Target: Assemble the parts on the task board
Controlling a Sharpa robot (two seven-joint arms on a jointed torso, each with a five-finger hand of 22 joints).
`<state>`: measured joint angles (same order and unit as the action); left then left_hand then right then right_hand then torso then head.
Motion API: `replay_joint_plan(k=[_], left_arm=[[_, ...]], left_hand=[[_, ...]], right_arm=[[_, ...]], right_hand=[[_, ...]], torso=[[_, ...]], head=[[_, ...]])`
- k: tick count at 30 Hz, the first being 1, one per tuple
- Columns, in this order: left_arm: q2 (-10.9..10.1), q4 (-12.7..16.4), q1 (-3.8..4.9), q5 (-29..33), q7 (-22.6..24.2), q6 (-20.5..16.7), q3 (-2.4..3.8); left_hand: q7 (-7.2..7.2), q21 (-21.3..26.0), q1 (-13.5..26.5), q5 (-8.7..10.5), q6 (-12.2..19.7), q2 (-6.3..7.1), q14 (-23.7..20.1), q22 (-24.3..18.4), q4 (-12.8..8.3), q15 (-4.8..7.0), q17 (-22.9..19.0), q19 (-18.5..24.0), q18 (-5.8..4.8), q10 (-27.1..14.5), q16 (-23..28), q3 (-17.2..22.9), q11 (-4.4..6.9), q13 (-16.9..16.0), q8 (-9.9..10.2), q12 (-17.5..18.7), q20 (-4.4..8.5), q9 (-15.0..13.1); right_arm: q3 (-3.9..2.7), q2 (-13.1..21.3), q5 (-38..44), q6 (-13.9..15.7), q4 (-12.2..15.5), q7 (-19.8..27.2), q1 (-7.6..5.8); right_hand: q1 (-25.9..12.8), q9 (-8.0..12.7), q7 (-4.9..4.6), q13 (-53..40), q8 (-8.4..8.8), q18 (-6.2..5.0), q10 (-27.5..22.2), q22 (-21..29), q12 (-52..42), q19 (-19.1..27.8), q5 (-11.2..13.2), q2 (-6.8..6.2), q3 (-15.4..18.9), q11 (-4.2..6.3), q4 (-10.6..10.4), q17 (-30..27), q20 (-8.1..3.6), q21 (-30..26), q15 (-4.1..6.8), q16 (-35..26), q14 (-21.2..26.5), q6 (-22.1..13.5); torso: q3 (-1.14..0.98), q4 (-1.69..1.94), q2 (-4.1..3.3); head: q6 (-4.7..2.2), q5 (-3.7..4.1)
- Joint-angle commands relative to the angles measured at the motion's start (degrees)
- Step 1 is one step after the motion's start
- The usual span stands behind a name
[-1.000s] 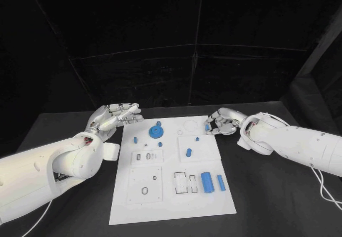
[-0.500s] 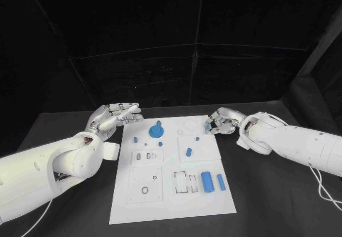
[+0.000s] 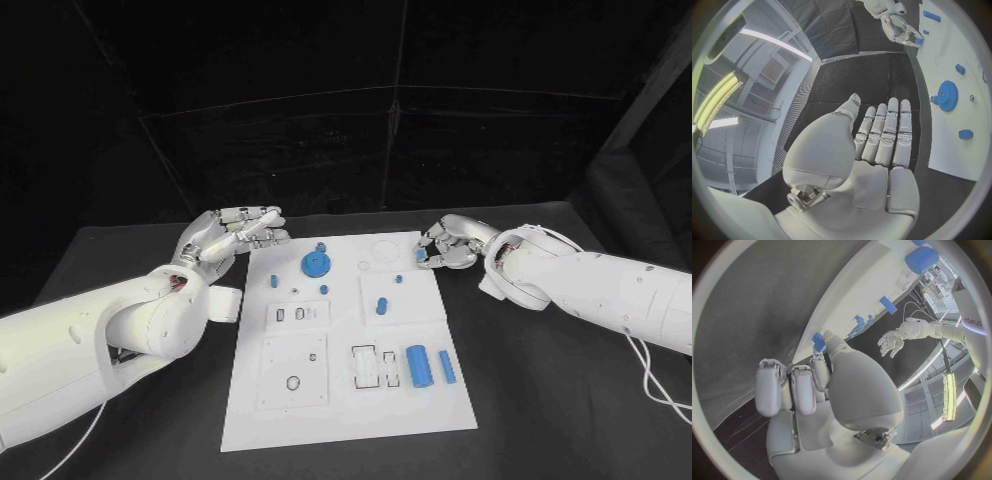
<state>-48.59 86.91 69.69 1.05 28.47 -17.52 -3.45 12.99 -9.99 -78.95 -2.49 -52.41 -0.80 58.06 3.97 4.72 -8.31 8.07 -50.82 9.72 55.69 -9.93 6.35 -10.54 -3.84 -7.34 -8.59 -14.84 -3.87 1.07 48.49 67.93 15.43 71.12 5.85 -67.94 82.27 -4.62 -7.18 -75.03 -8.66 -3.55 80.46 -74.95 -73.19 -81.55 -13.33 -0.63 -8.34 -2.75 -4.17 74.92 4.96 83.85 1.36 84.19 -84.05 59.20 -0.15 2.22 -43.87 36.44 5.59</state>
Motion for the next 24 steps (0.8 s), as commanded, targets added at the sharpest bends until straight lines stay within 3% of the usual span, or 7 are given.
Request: replay_joint_plan(k=[1, 7, 15, 19, 24], left_arm=[[0.0, 0.1, 0.05, 0.0, 0.3, 0.8, 0.05], [-0.2, 0.1, 0.04, 0.0, 0.3, 0.7, 0.05], [-0.3, 0.2, 0.05, 0.0, 0.3, 0.6, 0.05], [-0.5, 0.3, 0.08, 0.0, 0.3, 0.5, 0.05], [-0.5, 0.2, 0.14, 0.0, 0.3, 0.3, 0.06]], left_hand=[[0.37, 0.3, -0.3, -0.23, 0.0, -0.23, 0.4, -0.1, -0.2, -0.06, 0.1, -0.5, 0.78, 0.4, 0.2, 0.0, -0.02, 0.1, 0.4, 0.4, 0.02, 0.1], [0.37, 0.3, -0.3, -0.23, 0.0, -0.23, 0.4, -0.1, -0.2, -0.06, 0.1, -0.5, 0.78, 0.4, 0.2, 0.0, -0.02, 0.1, 0.4, 0.4, 0.02, 0.1], [0.37, 0.3, -0.3, -0.23, 0.0, -0.23, 0.4, -0.1, -0.2, -0.06, 0.1, -0.5, 0.78, 0.4, 0.2, 0.0, -0.02, 0.1, 0.4, 0.4, 0.02, 0.1], [0.37, 0.3, -0.3, -0.23, 0.0, -0.23, 0.4, -0.1, -0.2, -0.06, 0.1, -0.5, 0.78, 0.4, 0.2, 0.0, -0.02, 0.1, 0.4, 0.4, 0.02, 0.1], [0.37, 0.3, -0.3, -0.23, 0.0, -0.23, 0.4, -0.1, -0.2, -0.06, 0.1, -0.5, 0.78, 0.4, 0.2, 0.0, -0.02, 0.1, 0.4, 0.4, 0.02, 0.1]], right_arm=[[-0.02, 0.0, 0.3, 3.1, 0.7, -0.1, -0.07], [-0.03, 0.7, -2.4, 6.2, 3.8, -2.2, -0.09], [-0.08, 1.8, -2.5, 8.4, 11.3, -8.3, -0.26], [-0.1, 0.9, 0.1, 8.5, 15.5, -12.2, -0.96], [-0.1, -1.5, 2.2, 7.3, 17.8, -15.0, -1.36]], right_hand=[[-0.2, -0.1, 0.03, -0.6, -0.36, 0.54, 0.0, -0.8, -0.4, -0.3, 0.4, 1.03, -0.6, 0.54, -0.2, 5.5, -0.31, 0.4, 0.43, 0.3, -4.0, 0.5], [-0.5, -0.1, 0.44, -0.9, -0.81, 0.6, 0.5, -1.2, -0.8, -0.5, 1.2, 2.15, -2.0, 0.87, -0.3, 5.6, -0.57, 0.6, 0.71, 0.4, -4.0, 1.2], [-0.8, -0.1, 0.46, -0.7, -0.82, 0.62, 0.4, -1.2, -0.5, -0.5, 1.6, 2.34, -2.5, 0.92, -0.3, 5.4, -0.68, 0.6, 0.8, 0.3, -4.0, 1.1], [-1.1, 0.0, 0.45, -1.1, -0.79, 0.77, 0.7, -2.0, -0.9, -1.0, 1.6, 2.11, -2.6, 0.92, -0.3, 6.0, -0.73, 0.9, 0.82, 0.6, -4.1, 1.1], [-1.1, 0.0, 0.48, -1.1, -0.79, 0.81, 0.8, -2.1, -1.0, -1.1, 1.6, 2.12, -2.7, 0.94, -0.2, 6.1, -0.74, 1.0, 0.83, 0.7, -4.1, 1.1]], torso=[[-0.02, -0.02, 0.0], [0.01, -0.13, 0.05], [0.16, 0.07, 0.1], [0.19, 0.05, 0.06], [0.17, 0.08, 0.07]], head=[[0.11, -0.22], [0.07, -0.41], [-0.05, -0.4], [-0.13, -1.13], [-0.15, -1.74]])
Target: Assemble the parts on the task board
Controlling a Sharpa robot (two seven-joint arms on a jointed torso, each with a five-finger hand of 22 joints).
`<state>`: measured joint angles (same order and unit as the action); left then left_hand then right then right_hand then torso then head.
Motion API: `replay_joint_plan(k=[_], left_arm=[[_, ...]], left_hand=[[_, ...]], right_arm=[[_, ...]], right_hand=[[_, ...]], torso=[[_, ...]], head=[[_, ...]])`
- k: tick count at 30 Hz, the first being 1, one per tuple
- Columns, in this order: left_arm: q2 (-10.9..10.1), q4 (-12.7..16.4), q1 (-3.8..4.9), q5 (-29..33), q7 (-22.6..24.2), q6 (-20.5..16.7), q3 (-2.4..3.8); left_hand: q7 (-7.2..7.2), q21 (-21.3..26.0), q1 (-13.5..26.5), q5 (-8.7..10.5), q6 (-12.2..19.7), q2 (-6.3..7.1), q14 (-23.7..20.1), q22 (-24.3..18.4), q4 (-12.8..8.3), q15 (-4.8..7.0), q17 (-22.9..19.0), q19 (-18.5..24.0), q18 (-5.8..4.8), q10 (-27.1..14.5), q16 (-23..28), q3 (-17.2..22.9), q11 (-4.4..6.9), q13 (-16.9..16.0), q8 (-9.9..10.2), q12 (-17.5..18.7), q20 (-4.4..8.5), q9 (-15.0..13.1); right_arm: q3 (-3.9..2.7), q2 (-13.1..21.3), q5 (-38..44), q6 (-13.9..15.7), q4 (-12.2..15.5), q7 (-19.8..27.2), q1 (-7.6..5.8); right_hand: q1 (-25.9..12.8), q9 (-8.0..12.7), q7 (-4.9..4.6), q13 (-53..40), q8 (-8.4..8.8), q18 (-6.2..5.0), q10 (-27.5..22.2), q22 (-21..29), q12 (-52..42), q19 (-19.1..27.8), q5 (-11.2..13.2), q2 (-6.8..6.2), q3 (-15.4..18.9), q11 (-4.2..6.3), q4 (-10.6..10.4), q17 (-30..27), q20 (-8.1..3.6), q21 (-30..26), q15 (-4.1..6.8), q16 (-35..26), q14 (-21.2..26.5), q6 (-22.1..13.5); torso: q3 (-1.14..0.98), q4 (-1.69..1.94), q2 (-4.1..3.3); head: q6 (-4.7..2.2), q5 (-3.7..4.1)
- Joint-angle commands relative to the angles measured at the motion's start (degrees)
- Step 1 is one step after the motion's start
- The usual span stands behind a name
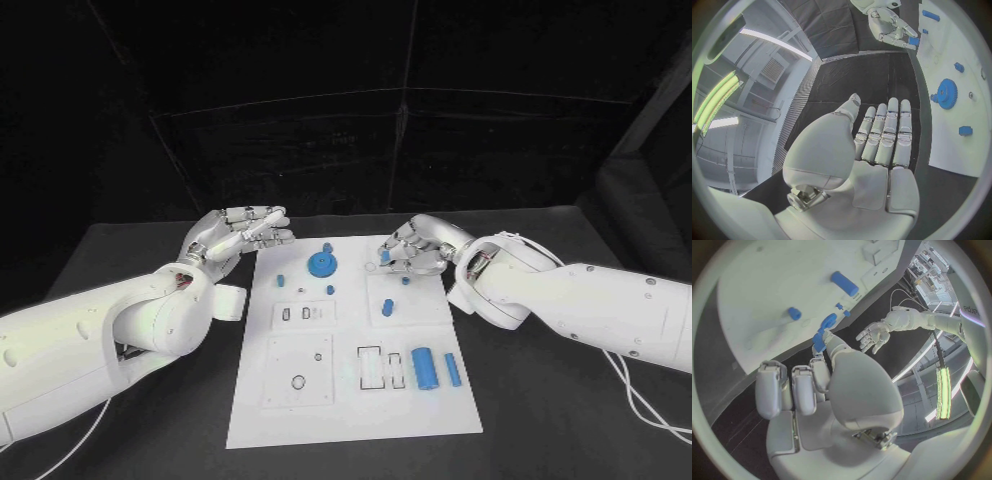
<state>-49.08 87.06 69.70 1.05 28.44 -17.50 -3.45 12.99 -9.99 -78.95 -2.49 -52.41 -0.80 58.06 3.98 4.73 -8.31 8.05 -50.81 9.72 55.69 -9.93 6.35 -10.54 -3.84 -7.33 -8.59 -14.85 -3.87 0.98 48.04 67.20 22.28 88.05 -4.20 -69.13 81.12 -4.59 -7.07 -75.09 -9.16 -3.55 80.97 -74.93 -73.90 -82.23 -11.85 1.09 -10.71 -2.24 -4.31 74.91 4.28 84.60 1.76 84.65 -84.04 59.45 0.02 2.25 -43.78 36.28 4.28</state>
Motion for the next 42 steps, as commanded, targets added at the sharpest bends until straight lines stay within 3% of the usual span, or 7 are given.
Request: replay_joint_plan(k=[1, 5, 11, 16, 24, 36, 42], left_arm=[[0.0, 0.1, 0.14, 0.0, 0.4, 0.3, 0.07], [-0.1, 0.1, 0.23, 0.0, 0.4, 0.1, 0.07], [0.0, 0.2, 0.51, 0.0, 0.5, 0.1, 0.08], [0.0, 0.2, 0.77, 0.0, 0.5, 0.0, 0.09], [0.0, -0.6, 1.19, 0.0, 0.7, -0.1, 0.09], [0.2, -1.1, 1.34, 0.0, 0.7, 0.1, 0.09], [0.4, -1.3, 1.35, 0.0, 0.6, 0.2, 0.09]], left_hand=[[0.37, 0.3, -0.3, -0.23, 0.0, -0.23, 0.4, -0.1, -0.2, -0.06, 0.1, -0.5, 0.78, 0.4, 0.2, 0.0, -0.02, 0.1, 0.4, 0.4, 0.03, 0.1], [0.37, 0.3, -0.3, -0.23, 0.0, -0.23, 0.4, -0.1, -0.2, -0.06, 0.1, -0.5, 0.78, 0.4, 0.2, 0.0, -0.02, 0.1, 0.4, 0.4, 0.03, 0.1], [0.37, 0.3, -0.3, -0.23, 0.0, -0.23, 0.4, -0.1, -0.2, -0.06, 0.1, -0.5, 0.78, 0.4, 0.2, 0.0, -0.02, 0.1, 0.4, 0.4, 0.03, 0.1], [0.38, 0.4, -0.3, -0.23, 0.0, -0.23, 0.4, -0.1, -0.3, -0.06, 0.1, -0.5, 0.78, 0.4, 0.3, 0.0, -0.03, 0.1, 0.4, 0.5, 0.03, 0.1], [0.38, 0.4, -0.3, -0.23, 0.0, -0.23, 0.4, -0.1, -0.3, -0.06, 0.1, -0.5, 0.78, 0.4, 0.3, 0.0, -0.03, 0.1, 0.4, 0.5, 0.03, 0.1], [0.38, 0.4, -0.3, -0.23, 0.0, -0.23, 0.4, -0.1, -0.3, -0.06, 0.1, -0.5, 0.78, 0.4, 0.3, 0.0, -0.03, 0.1, 0.4, 0.5, 0.03, 0.1], [0.38, 0.4, -0.3, -0.23, 0.0, -0.23, 0.4, -0.1, -0.3, -0.06, 0.1, -0.5, 0.78, 0.4, 0.3, 0.0, -0.03, 0.1, 0.4, 0.5, 0.03, 0.1]], right_arm=[[-0.01, -1.8, 3.2, 0.0, 1.1, -5.6, -0.22], [0.0, -5.2, 4.3, -1.3, 0.9, -7.4, -0.32], [0.03, -9.9, 9.0, -2.6, 0.5, -10.0, -0.34], [0.11, -12.7, 11.0, -4.6, -0.7, -11.7, -0.23], [1.87, -16.2, 14.6, -7.0, -2.3, -12.3, 0.2], [2.58, -18.3, 16.1, -8.3, -3.0, -12.0, 0.96], [2.94, -18.8, 16.1, -8.3, -3.1, -12.0, 1.16]], right_hand=[[0.0, -0.1, 0.38, -1.1, -0.29, 0.83, 0.3, -2.3, -0.3, -0.5, 0.1, 0.39, -0.3, 0.43, -0.1, 6.2, -0.07, 0.3, 0.43, 0.2, -4.1, 0.8], [0.0, 0.0, 0.38, -1.1, -0.28, 0.83, 0.3, -2.2, -0.3, -0.5, 0.1, 0.37, -0.4, 0.43, 0.0, 6.1, -0.07, 0.3, 0.44, 0.2, -4.1, 0.8], [-0.1, 0.0, 0.35, -1.0, -0.25, 0.83, 0.3, -2.3, -0.2, -0.5, 0.2, 0.32, -0.4, 0.42, 0.0, 6.1, -0.09, 0.3, 0.44, 0.2, -4.1, 0.7], [-0.2, 0.0, 0.33, -0.9, -0.21, 0.82, 0.3, -2.2, -0.1, -0.5, 0.2, 0.24, -0.5, 0.42, 0.0, 6.0, -0.1, 0.3, 0.44, 0.1, -4.1, 0.7], [-0.3, 0.1, 0.3, -0.9, -0.15, 0.82, 0.3, -2.2, -0.1, -0.5, 0.2, 0.04, -0.5, 0.4, 0.1, 5.9, -0.11, 0.3, 0.44, 0.1, -4.1, 0.6], [-0.6, 0.1, 0.24, -1.0, -0.09, 0.82, 0.3, -2.2, 0.0, -0.5, 0.2, -0.11, -0.6, 0.34, 0.0, 5.9, -0.11, 0.3, 0.41, 0.0, -4.1, 0.5], [-0.6, 0.1, 0.24, -1.0, -0.09, 0.82, 0.3, -2.2, 0.0, -0.5, 0.2, -0.11, -0.6, 0.34, 0.0, 5.9, -0.11, 0.3, 0.41, 0.0, -4.1, 0.5]], torso=[[0.05, 0.08, 0.04], [0.18, 0.08, 0.12], [0.13, 0.2, 0.09], [0.15, 0.06, 0.11], [0.02, 0.08, 0.03], [-0.03, -0.06, 0.0], [-0.01, 0.05, 0.01]], head=[[0.1, -0.58], [0.38, -0.95], [1.06, -1.63], [0.83, -2.03], [1.0, -2.57], [1.36, -2.99], [1.63, -3.03]])
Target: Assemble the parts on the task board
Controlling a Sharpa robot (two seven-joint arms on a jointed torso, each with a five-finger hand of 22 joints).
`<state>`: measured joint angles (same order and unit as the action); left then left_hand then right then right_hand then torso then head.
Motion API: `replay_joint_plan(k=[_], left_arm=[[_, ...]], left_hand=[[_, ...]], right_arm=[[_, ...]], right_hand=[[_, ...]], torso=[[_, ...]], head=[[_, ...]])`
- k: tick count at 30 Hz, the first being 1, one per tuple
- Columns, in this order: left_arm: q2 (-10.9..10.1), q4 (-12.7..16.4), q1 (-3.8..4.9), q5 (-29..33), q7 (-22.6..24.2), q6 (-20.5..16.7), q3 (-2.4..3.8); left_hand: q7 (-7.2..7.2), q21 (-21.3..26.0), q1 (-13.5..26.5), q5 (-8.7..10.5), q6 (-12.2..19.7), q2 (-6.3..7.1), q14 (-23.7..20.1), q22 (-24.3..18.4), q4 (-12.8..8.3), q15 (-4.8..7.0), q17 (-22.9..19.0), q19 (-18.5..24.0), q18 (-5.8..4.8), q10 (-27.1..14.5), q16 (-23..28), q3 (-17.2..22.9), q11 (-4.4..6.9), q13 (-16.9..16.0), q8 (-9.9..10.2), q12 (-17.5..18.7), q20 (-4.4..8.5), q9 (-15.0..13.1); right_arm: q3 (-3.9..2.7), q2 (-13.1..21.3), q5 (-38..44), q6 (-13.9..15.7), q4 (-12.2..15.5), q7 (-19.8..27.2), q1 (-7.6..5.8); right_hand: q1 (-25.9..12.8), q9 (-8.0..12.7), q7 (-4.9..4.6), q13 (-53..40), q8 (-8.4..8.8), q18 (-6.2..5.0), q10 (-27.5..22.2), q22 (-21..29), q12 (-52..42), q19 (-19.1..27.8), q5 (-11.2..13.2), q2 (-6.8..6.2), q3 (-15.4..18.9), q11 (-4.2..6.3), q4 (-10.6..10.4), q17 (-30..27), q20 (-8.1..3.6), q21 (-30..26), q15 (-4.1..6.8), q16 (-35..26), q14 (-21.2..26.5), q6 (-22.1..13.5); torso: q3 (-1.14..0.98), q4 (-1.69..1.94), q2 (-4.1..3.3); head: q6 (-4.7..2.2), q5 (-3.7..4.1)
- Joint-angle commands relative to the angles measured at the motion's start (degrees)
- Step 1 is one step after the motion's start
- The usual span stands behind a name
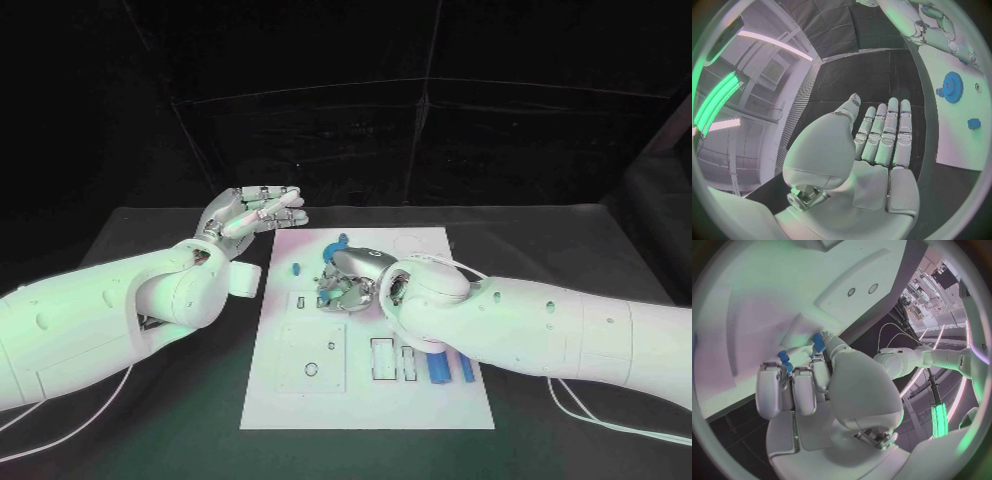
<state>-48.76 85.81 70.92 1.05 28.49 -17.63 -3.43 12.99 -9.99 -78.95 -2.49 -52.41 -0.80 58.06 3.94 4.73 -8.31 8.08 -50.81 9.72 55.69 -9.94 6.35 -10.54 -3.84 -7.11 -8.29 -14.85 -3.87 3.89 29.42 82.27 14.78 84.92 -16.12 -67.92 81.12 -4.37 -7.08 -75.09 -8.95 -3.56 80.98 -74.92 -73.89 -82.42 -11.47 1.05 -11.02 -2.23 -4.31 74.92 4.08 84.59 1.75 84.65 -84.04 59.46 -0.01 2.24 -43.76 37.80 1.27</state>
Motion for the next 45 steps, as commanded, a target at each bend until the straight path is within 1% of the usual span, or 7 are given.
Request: replay_joint_plan(k=[1, 5, 13, 18, 36, 41, 45], left_arm=[[0.2, -0.1, 0.12, 0.0, 0.6, 0.4, 0.06], [0.2, -0.1, 0.12, 0.0, 0.6, 0.4, 0.06], [0.3, -0.3, 0.12, 0.0, 0.5, 0.5, 0.06], [0.3, -0.5, 0.12, 0.0, 0.5, 0.5, 0.06], [0.5, -0.6, 0.11, 0.0, 0.4, 0.7, 0.06], [0.5, -0.5, 0.11, 0.0, 0.5, 0.7, 0.06], [0.5, -0.4, 0.11, 0.0, 0.4, 0.8, 0.06]], left_hand=[[0.38, 0.4, -0.3, -0.23, 0.0, -0.23, 0.4, -0.1, -0.3, -0.06, 0.1, -0.5, 0.78, 0.4, 0.3, 0.0, -0.03, 0.1, 0.2, 0.1, 0.03, 0.1], [0.38, 0.4, -0.3, -0.23, 0.0, -0.23, 0.4, -0.1, -0.3, -0.06, 0.1, -0.5, 0.78, 0.4, 0.3, 0.0, -0.03, 0.1, 0.2, 0.1, 0.03, 0.1], [0.4, 0.5, -0.3, -0.23, 0.0, -0.22, 0.5, -0.1, -0.4, -0.06, 0.1, -0.6, 0.78, 0.4, 0.3, 0.0, -0.04, 0.1, 0.2, 0.2, 0.03, 0.1], [0.4, 0.5, -0.3, -0.23, 0.0, -0.22, 0.5, -0.1, -0.4, -0.06, 0.1, -0.6, 0.78, 0.4, 0.3, 0.0, -0.04, 0.1, 0.2, 0.2, 0.03, 0.1], [0.4, 0.5, -0.3, -0.23, 0.0, -0.22, 0.5, -0.1, -0.4, -0.06, 0.1, -0.6, 0.78, 0.4, 0.3, 0.0, -0.04, 0.1, 0.2, 0.2, 0.03, 0.1], [0.41, 0.5, -0.2, -0.23, 0.0, -0.23, 0.5, -0.1, -0.4, -0.07, 0.1, -0.6, 0.78, 0.4, 0.4, 0.0, -0.05, 0.1, 0.3, 0.2, 0.03, 0.1], [0.41, 0.5, -0.2, -0.23, 0.0, -0.23, 0.5, -0.1, -0.4, -0.07, 0.1, -0.6, 0.78, 0.4, 0.4, 0.0, -0.05, 0.1, 0.3, 0.2, 0.03, 0.1]], right_arm=[[0.07, -0.2, 1.1, -0.9, 0.0, -0.2, -0.03], [0.15, -0.3, 1.1, -1.7, -0.2, -0.8, 0.06], [0.19, -0.1, 1.2, -2.3, -0.1, -1.3, 0.19], [0.19, 0.4, 2.0, -2.1, 0.2, -1.8, 0.26], [0.2, 1.0, 3.8, -3.2, 0.8, -2.8, 0.32], [0.2, 1.1, 4.9, -3.5, 0.7, -3.2, 0.33], [0.2, 1.1, 5.3, -3.7, 0.5, -3.3, 0.33]], right_hand=[[-0.6, -0.1, 0.25, -1.0, -0.3, 0.82, 0.3, -2.2, -0.1, -0.3, -0.2, -0.07, -0.3, 0.33, 0.0, 5.8, 0.1, 0.3, 0.43, 0.1, -4.1, 0.5], [-1.0, -0.1, 0.22, -1.0, -0.27, 0.81, 0.3, -2.2, 0.0, -0.3, -0.2, -0.36, -0.4, 0.31, 0.0, 5.9, 0.11, 0.3, 0.4, 0.1, -4.1, 0.5], [-1.1, 0.0, 0.21, -0.8, -0.24, 0.81, 0.2, -2.1, 0.1, -0.3, -0.2, -0.51, -0.4, 0.3, 0.0, 5.8, 0.12, 0.3, 0.39, 0.0, -4.1, 0.4], [-1.1, 0.0, 0.21, -0.8, -0.23, 0.81, 0.1, -2.1, 0.2, -0.3, -0.3, -0.54, -0.4, 0.3, 0.0, 5.8, 0.12, 0.3, 0.39, 0.0, -4.1, 0.4], [-1.5, 0.0, 0.13, -0.7, -0.12, 0.8, 0.0, -2.1, 0.4, -0.3, -0.2, -1.08, -0.4, 0.25, 0.1, 5.7, 0.14, 0.2, 0.35, 0.0, -4.0, 0.3], [-2.0, 0.4, -0.27, 0.9, 0.58, 0.69, -1.2, -1.5, 2.4, 0.0, -0.1, -1.83, -0.6, -0.04, 0.2, 5.3, 0.26, 0.0, 0.16, -0.3, -3.9, -0.9], [-2.6, 0.6, -0.69, 1.5, 1.28, 0.67, -1.7, -1.4, 3.2, 0.1, 0.1, -2.51, -0.7, -0.38, 0.2, 5.3, 0.48, -0.1, -0.12, -0.4, -3.9, -1.9]], torso=[[0.01, 0.08, -0.01], [0.07, 0.08, 0.01], [0.09, 0.07, -0.01], [0.02, -0.05, 0.0], [0.09, 0.04, 0.01], [0.1, -0.07, 0.01], [0.07, -0.03, 0.01]], head=[[0.12, -0.04], [0.2, -0.11], [0.48, -0.07], [0.55, -0.13], [0.88, -0.28], [0.98, -0.23], [0.96, -0.17]])
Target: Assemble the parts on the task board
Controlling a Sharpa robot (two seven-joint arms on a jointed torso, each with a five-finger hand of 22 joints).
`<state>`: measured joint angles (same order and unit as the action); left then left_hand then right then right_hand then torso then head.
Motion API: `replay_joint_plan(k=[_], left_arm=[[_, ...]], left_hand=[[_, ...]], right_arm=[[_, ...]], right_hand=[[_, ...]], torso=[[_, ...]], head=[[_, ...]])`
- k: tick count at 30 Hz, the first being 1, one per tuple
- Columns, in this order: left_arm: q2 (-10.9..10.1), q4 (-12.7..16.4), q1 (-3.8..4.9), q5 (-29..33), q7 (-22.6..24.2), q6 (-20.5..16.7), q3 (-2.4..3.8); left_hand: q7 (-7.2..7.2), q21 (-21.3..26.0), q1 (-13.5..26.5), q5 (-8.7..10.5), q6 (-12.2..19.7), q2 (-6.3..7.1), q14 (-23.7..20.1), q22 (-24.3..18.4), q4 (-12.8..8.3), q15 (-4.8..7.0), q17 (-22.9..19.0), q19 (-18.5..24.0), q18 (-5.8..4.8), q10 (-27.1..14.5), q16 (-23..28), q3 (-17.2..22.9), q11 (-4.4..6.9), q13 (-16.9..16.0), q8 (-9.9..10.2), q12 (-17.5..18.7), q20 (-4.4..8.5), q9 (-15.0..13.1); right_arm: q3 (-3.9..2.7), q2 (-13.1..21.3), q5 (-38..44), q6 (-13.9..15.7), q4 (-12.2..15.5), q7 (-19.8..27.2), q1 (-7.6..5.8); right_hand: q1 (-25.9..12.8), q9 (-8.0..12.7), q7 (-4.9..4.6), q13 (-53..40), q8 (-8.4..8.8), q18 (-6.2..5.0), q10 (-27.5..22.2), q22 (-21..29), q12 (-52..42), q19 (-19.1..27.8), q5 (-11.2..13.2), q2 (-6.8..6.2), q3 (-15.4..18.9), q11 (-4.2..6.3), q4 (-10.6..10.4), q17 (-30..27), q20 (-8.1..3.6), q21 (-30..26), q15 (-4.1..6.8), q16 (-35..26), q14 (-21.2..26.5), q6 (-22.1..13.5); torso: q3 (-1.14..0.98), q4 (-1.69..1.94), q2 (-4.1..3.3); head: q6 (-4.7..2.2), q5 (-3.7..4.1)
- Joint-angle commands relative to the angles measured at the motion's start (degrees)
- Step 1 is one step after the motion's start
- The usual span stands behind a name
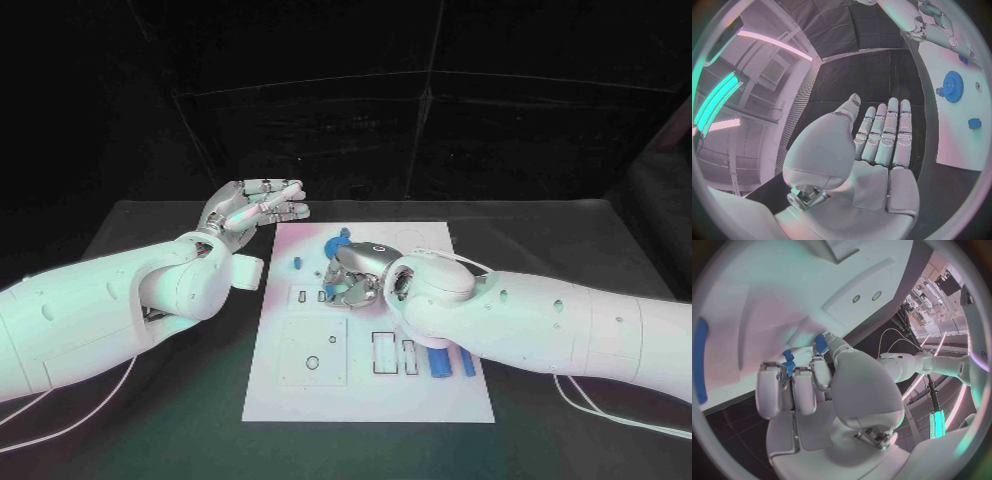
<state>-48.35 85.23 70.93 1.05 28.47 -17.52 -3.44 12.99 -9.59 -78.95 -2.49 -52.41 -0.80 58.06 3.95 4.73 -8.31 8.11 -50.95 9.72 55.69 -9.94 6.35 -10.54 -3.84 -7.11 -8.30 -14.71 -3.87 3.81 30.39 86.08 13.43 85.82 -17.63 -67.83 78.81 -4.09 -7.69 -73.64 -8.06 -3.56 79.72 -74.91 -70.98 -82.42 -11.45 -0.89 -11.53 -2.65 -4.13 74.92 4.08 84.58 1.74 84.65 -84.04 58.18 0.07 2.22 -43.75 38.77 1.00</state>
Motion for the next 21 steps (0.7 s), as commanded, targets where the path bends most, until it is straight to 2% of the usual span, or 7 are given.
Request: replay_joint_plan(k=[1, 7, 17, 21], left_arm=[[0.1, 0.1, 0.1, 0.0, 0.5, 0.7, 0.06], [0.1, 0.1, 0.1, 0.0, 0.4, 0.7, 0.06], [0.1, 0.1, 0.1, 0.0, 0.5, 0.8, 0.06], [0.1, 0.1, 0.1, 0.0, 0.5, 0.8, 0.06]], left_hand=[[0.41, 0.1, -0.2, -0.23, 0.0, -0.23, 0.5, -0.1, -0.4, -0.07, 0.1, -0.5, 0.78, 0.4, 0.4, 0.0, -0.05, 0.1, 0.3, 0.2, -0.11, 0.1], [0.42, 0.1, -0.2, -0.23, -0.1, -0.24, 0.5, -0.1, -0.4, -0.07, 0.1, -0.5, 0.78, 0.5, 0.4, -0.1, -0.06, 0.1, 0.3, 0.3, -0.11, 0.1], [0.43, 0.2, -0.1, -0.22, -0.1, -0.25, 0.5, -0.1, -0.4, -0.08, 0.1, -0.5, 0.77, 0.5, 0.4, -0.1, -0.06, 0.1, 0.3, 0.3, -0.11, 0.1], [0.43, 0.2, -0.1, -0.22, -0.1, -0.25, 0.5, -0.1, -0.4, -0.08, 0.1, -0.5, 0.77, 0.5, 0.4, -0.1, -0.06, 0.1, 0.3, 0.3, -0.11, 0.1]], right_arm=[[0.28, 0.1, 1.6, -2.3, -0.4, -1.7, 0.23], [0.28, 0.0, 1.7, -2.1, -0.5, -1.7, 0.23], [0.28, -0.1, 1.9, -2.0, -0.6, -1.8, 0.23], [0.28, -0.1, 1.9, -1.4, -0.6, -1.8, 0.24]], right_hand=[[-0.5, 0.3, -0.17, 0.2, 0.55, 0.66, -0.5, -1.3, 0.5, 0.1, 0.2, -0.7, -0.2, -0.04, -0.1, 5.3, 0.53, -0.2, -0.19, -0.4, -3.9, -0.8], [-1.2, 0.3, -0.46, 0.4, 1.04, 0.64, -0.6, -1.2, 0.8, 0.2, 0.6, -1.27, -0.1, -0.32, -0.4, 5.2, 0.79, -0.2, -0.44, -0.4, -3.9, -1.5], [-1.5, 0.3, -0.52, 0.5, 1.16, 0.62, -0.6, -1.2, 0.8, 0.2, 0.6, -1.54, 0.0, -0.4, -0.4, 5.2, 0.87, -0.3, -0.51, -0.4, -3.9, -1.6], [-2.2, 0.3, -0.6, 0.6, 1.32, 0.61, -0.7, -1.1, 1.0, 0.2, 0.7, -2.14, 0.3, -0.49, -0.7, 5.2, 1.0, -0.3, -0.61, -0.5, -3.9, -1.8]], torso=[[0.0, 0.01, 0.0], [0.01, 0.13, 0.01], [0.0, -0.02, 0.0], [0.0, 0.02, 0.01]], head=[[0.01, 0.11], [0.06, 0.17], [0.12, 0.07], [0.13, 0.08]])
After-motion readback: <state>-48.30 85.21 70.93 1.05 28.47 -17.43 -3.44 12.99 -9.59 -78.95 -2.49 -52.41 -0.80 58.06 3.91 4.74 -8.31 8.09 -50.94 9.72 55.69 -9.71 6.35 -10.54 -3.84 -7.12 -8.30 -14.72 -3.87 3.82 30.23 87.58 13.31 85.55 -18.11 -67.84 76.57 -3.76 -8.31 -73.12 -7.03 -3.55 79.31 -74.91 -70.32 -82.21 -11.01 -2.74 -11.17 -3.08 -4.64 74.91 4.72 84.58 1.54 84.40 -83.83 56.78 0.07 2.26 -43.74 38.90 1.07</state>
